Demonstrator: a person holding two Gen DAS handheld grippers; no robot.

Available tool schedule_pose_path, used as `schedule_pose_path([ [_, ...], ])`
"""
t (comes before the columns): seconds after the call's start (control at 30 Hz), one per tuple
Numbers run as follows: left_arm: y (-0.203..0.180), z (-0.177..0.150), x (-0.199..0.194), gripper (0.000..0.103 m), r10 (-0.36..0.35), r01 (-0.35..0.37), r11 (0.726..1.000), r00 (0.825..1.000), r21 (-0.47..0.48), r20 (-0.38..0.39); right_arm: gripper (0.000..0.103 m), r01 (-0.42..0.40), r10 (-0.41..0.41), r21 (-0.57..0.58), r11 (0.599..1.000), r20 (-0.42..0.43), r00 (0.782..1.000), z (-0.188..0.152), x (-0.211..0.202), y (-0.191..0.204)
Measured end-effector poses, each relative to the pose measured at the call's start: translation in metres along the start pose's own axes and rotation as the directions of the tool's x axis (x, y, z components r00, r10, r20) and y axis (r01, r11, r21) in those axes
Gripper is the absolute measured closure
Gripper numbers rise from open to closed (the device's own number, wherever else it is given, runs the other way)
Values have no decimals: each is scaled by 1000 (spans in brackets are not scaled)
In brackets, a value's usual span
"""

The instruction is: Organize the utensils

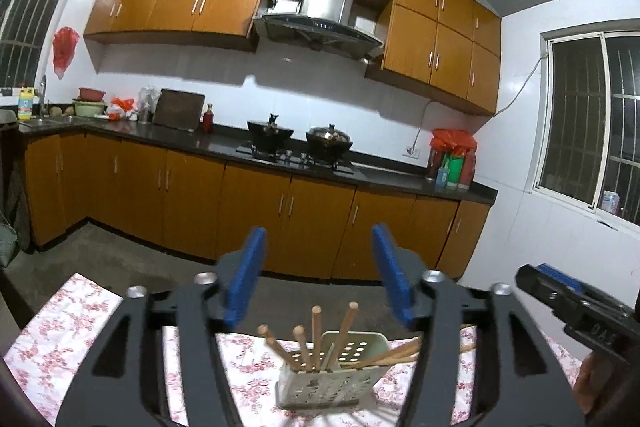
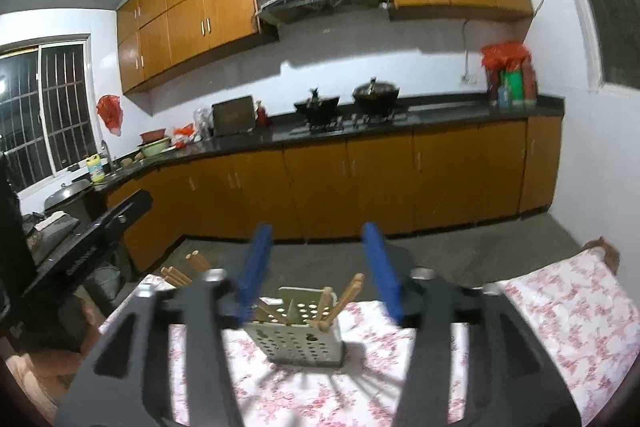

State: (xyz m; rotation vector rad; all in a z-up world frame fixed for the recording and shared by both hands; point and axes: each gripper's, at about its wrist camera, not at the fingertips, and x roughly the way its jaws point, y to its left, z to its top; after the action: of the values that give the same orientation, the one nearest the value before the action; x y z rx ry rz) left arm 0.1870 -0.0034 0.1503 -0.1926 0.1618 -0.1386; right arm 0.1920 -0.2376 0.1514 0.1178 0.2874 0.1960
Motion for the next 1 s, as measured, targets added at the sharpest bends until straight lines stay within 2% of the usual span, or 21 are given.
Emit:
schedule_pose_path([
  [0.07, 3, -1, -16, 27, 7, -7, 1000, 1000, 13, 21, 16, 19, -19, -19, 1000, 37, 999, -6, -16, 4],
  [0.13, 6, -4, -34, 12, 15, -16, 999, 999, 34, 39, 5, 41, -38, -33, 999, 75, 996, -13, -31, 7],
  [0.27, 10, -15, -65, 2, 36, -41, 996, 998, 77, 59, 4, 83, -73, -78, 994, 122, 990, -32, -57, 19],
  [0.33, 13, -22, -79, 2, 45, -50, 995, 998, 91, 52, 4, 107, -94, -96, 990, 132, 987, -43, -67, 25],
  [0.5, 19, -46, -105, 2, 73, -75, 991, 997, 109, 21, 4, 109, -94, -106, 988, 138, 986, -71, -89, 36],
  [0.83, 26, -95, -124, 2, 149, -140, 981, 987, 132, -62, 4, 158, -141, -147, 976, 121, 983, -119, -105, 48],
  [1.0, 27, -120, -126, 2, 158, -139, 980, 978, 142, -133, 4, 198, -186, -114, 974, 108, 977, -145, -105, 43],
])
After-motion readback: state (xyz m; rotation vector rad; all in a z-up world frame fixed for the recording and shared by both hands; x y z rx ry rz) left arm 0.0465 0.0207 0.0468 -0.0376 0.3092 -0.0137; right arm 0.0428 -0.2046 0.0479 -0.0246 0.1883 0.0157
